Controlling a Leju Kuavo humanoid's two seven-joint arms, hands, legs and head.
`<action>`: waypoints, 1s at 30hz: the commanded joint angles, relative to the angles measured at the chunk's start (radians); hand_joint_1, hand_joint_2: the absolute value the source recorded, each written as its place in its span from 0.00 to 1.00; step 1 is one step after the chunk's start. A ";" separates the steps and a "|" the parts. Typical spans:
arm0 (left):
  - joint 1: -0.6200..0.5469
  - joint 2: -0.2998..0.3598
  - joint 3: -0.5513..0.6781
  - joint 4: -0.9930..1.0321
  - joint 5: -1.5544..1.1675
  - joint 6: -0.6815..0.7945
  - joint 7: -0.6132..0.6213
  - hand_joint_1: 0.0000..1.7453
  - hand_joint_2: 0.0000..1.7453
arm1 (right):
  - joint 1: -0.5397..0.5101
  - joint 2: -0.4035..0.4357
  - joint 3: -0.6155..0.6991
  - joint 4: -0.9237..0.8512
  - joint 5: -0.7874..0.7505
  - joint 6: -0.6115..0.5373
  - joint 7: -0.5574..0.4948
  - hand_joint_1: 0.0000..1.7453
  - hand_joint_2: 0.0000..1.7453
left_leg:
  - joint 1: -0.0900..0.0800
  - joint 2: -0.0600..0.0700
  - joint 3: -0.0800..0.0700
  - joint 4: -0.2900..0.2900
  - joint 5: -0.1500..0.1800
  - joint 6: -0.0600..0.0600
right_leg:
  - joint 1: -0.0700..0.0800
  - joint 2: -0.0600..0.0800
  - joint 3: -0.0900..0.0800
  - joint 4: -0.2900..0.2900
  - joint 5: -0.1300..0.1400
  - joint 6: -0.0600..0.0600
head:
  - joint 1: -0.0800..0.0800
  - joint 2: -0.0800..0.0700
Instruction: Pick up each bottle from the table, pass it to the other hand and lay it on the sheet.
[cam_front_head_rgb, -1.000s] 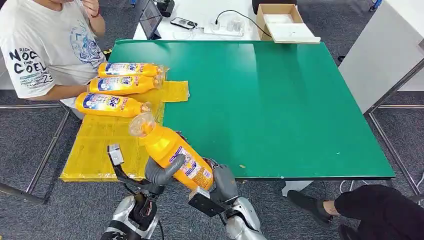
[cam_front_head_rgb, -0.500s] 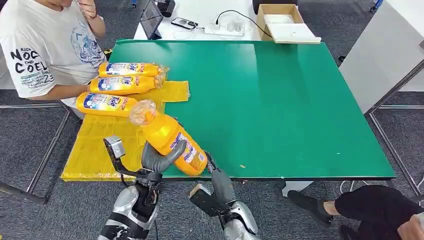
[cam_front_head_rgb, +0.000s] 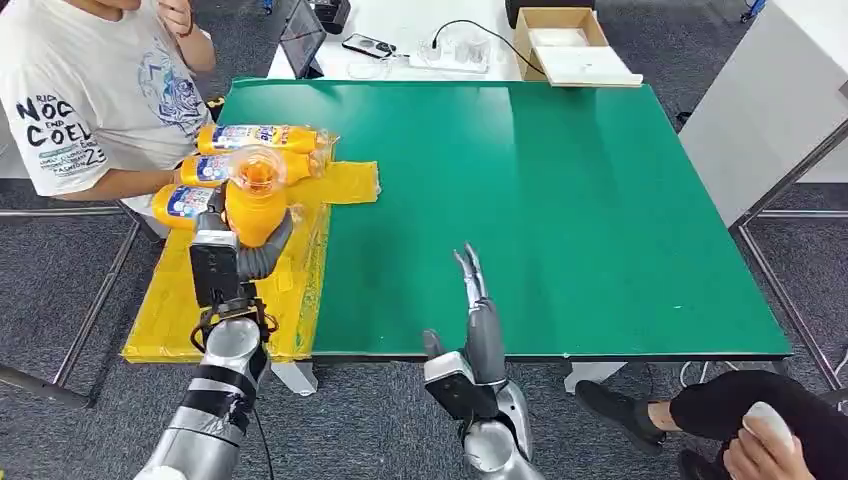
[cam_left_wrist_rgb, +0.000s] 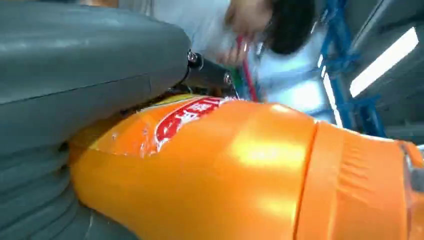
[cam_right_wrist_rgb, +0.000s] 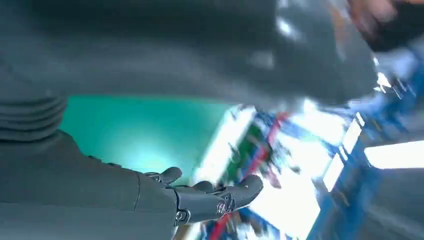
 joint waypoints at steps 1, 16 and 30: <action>-0.121 -0.010 0.382 0.236 -0.597 0.076 0.009 1.00 1.00 | 0.020 -0.032 0.022 -0.203 -0.105 -0.130 -0.010 0.00 0.00 | 0.001 0.003 0.004 0.000 -0.002 0.000 | 0.001 0.002 0.003 0.000 -0.001 -0.002 | 0.000 0.000; -0.095 0.059 0.395 0.323 -1.031 0.076 0.140 1.00 1.00 | 0.001 -0.052 0.046 -0.219 -0.153 -0.160 -0.010 0.00 0.00 | 0.001 0.001 0.007 0.000 -0.002 0.000 | 0.002 0.000 0.006 -0.001 -0.002 -0.003 | 0.000 0.000; -0.124 0.174 0.221 0.625 -1.163 0.076 0.290 1.00 1.00 | -0.030 -0.039 0.039 -0.125 -0.175 -0.110 -0.010 0.00 0.00 | 0.001 0.002 0.009 -0.002 -0.002 0.000 | 0.002 0.000 0.009 -0.002 -0.002 -0.003 | 0.000 0.000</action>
